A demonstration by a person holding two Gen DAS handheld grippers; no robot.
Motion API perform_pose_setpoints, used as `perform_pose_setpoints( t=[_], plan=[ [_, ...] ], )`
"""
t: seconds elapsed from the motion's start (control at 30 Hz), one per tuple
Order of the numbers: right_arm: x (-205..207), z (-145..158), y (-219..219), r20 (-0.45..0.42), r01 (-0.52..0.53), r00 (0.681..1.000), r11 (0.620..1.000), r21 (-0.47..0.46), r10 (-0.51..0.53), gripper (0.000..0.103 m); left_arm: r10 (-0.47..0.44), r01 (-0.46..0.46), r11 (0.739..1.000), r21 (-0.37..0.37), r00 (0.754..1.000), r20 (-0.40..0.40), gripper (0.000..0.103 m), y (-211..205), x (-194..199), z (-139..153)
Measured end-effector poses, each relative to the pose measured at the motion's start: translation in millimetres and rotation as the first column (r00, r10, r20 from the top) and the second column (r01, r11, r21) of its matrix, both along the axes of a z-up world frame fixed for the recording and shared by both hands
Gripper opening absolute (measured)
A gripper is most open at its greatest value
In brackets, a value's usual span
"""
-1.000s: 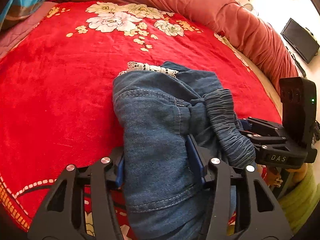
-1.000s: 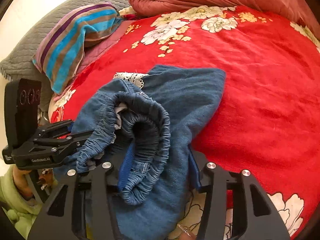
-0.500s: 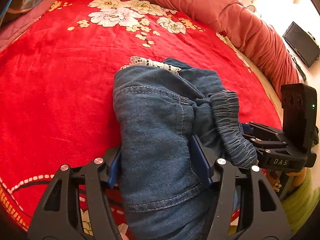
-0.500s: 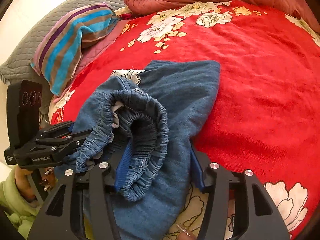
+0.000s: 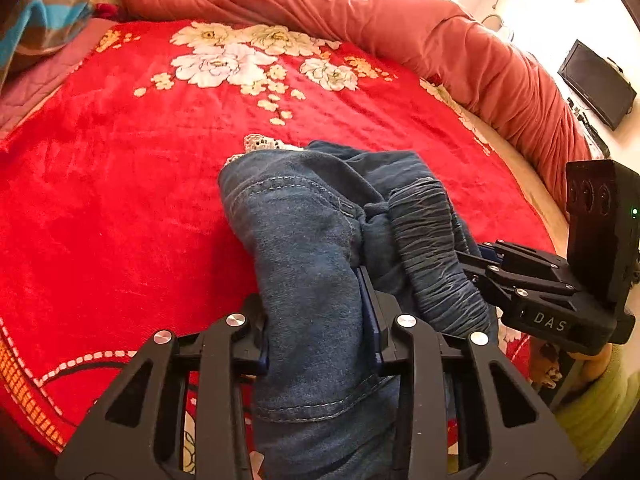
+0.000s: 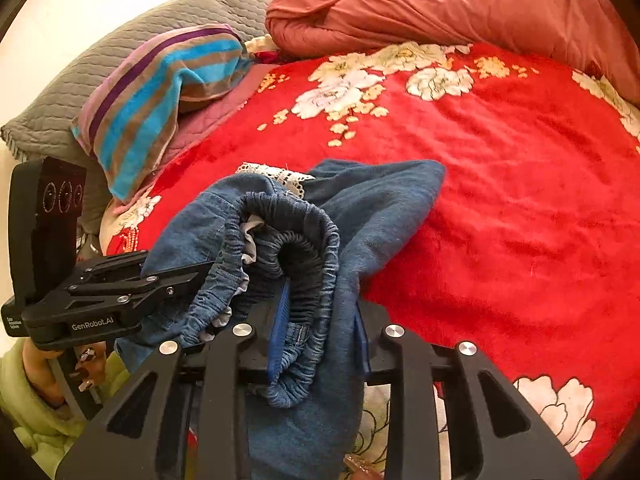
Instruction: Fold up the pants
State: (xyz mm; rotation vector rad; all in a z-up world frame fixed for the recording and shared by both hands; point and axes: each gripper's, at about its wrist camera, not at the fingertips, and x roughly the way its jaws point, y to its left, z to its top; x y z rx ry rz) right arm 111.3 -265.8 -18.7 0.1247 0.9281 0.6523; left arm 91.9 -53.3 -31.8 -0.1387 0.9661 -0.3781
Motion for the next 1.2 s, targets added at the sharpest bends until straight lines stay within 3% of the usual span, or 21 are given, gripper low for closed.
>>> perform_pose_setpoints(
  t=[0.57, 1.2],
  plan=[
    [30, 34, 11, 0.099, -0.028, 0.995, 0.999, -0.018, 0.03, 0.026, 0.03, -0.031, 0.999, 0.016, 0.998, 0.061, 0.026, 1, 23, 30],
    [73, 29, 22, 0.098, -0.008, 0.995, 0.999, -0.051, 0.012, 0.026, 0.04, -0.044, 0.998, 0.039, 0.995, 0.092, 0.026, 3, 60, 31]
  ],
)
